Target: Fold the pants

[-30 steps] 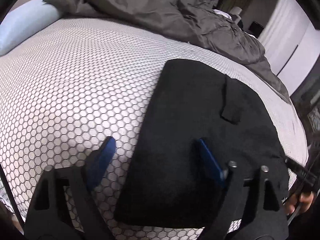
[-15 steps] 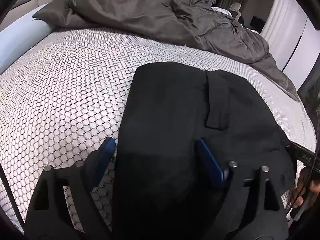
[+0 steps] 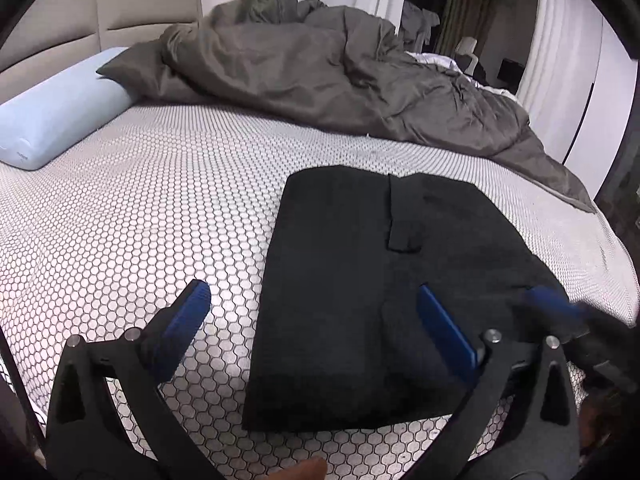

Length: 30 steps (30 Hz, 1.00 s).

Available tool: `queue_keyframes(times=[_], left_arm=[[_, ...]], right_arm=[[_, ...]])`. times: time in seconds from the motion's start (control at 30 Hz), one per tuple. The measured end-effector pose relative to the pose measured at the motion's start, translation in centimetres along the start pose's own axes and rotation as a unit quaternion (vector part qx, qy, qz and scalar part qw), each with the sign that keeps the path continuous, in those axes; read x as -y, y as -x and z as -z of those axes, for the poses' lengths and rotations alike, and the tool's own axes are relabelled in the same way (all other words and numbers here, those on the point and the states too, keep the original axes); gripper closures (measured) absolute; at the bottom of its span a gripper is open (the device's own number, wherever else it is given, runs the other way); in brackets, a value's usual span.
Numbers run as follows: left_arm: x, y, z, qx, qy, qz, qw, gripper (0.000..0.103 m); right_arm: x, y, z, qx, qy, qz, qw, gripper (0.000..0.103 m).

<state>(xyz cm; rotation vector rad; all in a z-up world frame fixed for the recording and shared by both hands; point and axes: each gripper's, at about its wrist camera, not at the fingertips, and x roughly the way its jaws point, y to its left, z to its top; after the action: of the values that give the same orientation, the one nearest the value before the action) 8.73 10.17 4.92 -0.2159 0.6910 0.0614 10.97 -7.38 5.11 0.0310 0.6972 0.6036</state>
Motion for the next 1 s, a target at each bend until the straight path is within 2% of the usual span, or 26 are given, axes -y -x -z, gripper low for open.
queue_keyframes(times=[0.07,0.1,0.17,0.27,0.33,0.43,0.53,0.6,0.63,0.7,0.77,0.8,0.83,0.9,1.0], left_arm=[[0.1,0.4,0.1,0.005,-0.002,0.009,0.9999,0.001],[0.2,0.7,0.2,0.007,-0.004,0.014,0.9999,0.001],[0.8,1.0,0.5,0.007,-0.015,0.027,0.9995,0.001],[1.9,1.2,1.0,0.006,-0.039,0.036,0.9986,0.001],[2.8,0.9,1.4,-0.003,-0.065,0.039,0.9971,0.001],[4.0,-0.3,2.8,-0.036,-0.107,0.023,0.9934,0.001],[4.6,-2.1,4.3,-0.063,-0.148,-0.027,0.9867,0.000],[4.3,-2.1,4.5,-0.057,-0.142,-0.021,0.9879,0.000],[4.2,-2.1,4.6,-0.059,-0.140,-0.018,0.9883,0.000],[4.0,-2.4,4.7,-0.062,-0.132,-0.015,0.9892,0.000],[4.0,-2.6,4.7,-0.060,-0.132,-0.015,0.9892,0.000],[4.0,-2.7,4.9,-0.060,-0.134,-0.019,0.9890,0.000],[3.9,-2.8,4.9,-0.063,-0.135,-0.018,0.9887,0.000],[3.6,-3.0,4.9,-0.068,-0.128,-0.009,0.9894,0.000],[3.4,-3.2,4.5,-0.072,-0.124,-0.004,0.9896,0.000]], right_arm=[[0.3,-2.5,0.3,-0.032,-0.020,0.002,0.999,0.073],[1.3,-4.9,1.0,-0.077,-0.041,0.013,0.996,0.077],[1.7,-5.0,1.5,-0.078,-0.049,0.014,0.996,0.080],[1.9,-3.7,1.4,-0.072,-0.040,0.050,0.995,0.079],[2.4,-2.9,1.7,-0.067,-0.032,0.057,0.996,0.080],[3.1,-2.1,2.1,-0.059,-0.033,0.052,0.996,0.080],[2.5,-1.3,2.6,-0.050,-0.009,0.064,0.997,0.079],[1.9,-1.1,2.3,-0.039,-0.003,0.063,0.997,0.077],[0.3,-0.4,1.7,-0.018,0.018,0.042,0.999,0.076],[-0.5,-0.6,1.4,-0.018,0.027,0.037,0.999,0.075],[-1.2,-1.8,1.1,-0.041,0.028,0.028,0.998,0.075],[-1.1,-4.2,1.3,-0.089,0.014,0.016,0.996,0.075],[-0.6,-5.1,1.5,-0.110,0.000,0.013,0.994,0.076],[0.0,-4.7,1.8,-0.112,-0.003,0.018,0.994,0.077],[1.5,-2.6,2.4,-0.098,0.020,0.047,0.994,0.077]])
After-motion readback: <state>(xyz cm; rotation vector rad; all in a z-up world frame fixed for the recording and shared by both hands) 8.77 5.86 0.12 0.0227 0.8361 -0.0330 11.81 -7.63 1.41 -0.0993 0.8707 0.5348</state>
